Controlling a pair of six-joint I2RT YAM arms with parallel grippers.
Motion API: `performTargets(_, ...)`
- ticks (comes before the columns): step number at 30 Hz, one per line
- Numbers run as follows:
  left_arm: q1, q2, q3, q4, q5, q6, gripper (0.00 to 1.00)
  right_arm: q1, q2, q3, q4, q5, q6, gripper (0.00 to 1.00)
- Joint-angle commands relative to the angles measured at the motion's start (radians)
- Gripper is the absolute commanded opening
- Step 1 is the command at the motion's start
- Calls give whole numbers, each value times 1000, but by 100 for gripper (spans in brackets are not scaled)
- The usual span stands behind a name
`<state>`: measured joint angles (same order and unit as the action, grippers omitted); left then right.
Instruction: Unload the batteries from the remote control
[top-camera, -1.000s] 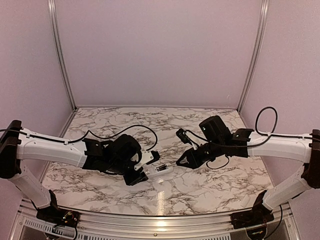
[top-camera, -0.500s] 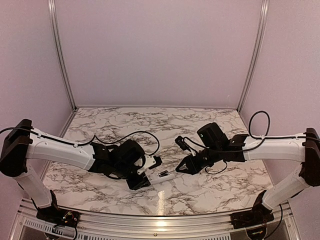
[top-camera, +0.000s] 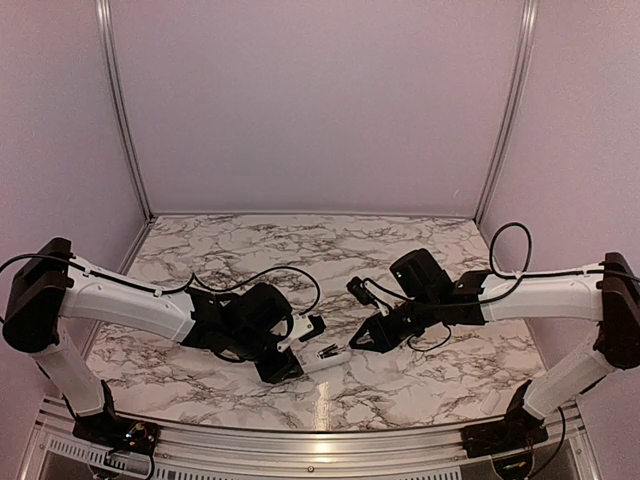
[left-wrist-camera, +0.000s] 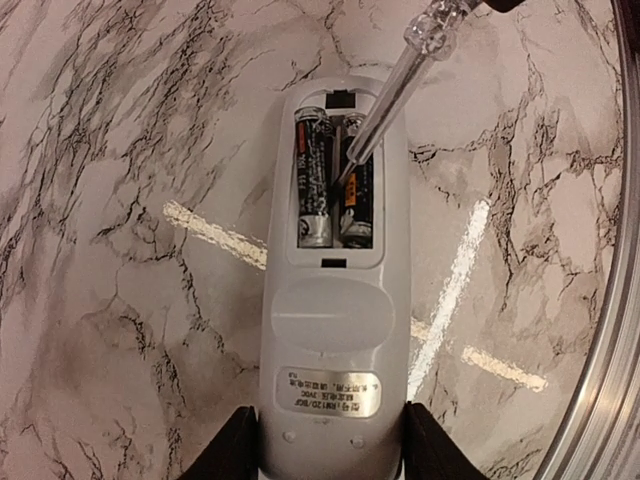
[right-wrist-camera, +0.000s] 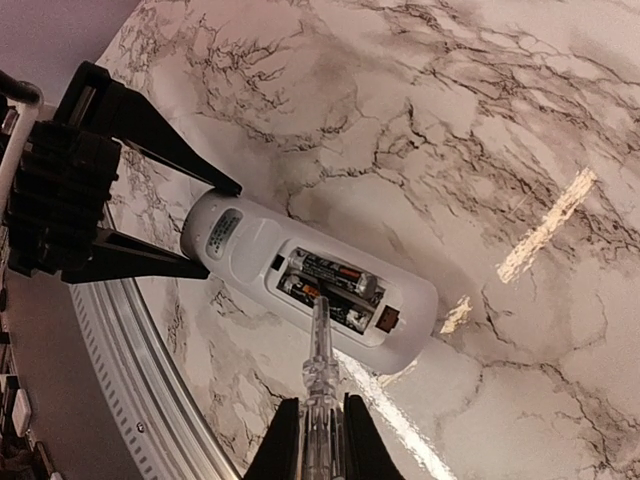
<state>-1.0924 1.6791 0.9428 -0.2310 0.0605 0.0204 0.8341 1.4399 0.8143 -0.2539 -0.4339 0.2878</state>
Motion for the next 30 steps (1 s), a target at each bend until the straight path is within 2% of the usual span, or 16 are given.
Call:
performTargets(1, 1, 20, -7, 37, 2, -13, 0, 17, 9, 1, -8, -17, 0, 0)
performTargets(30, 0, 26, -2, 21, -15, -43, 0, 17, -1, 101, -104, 0, -42, 0)
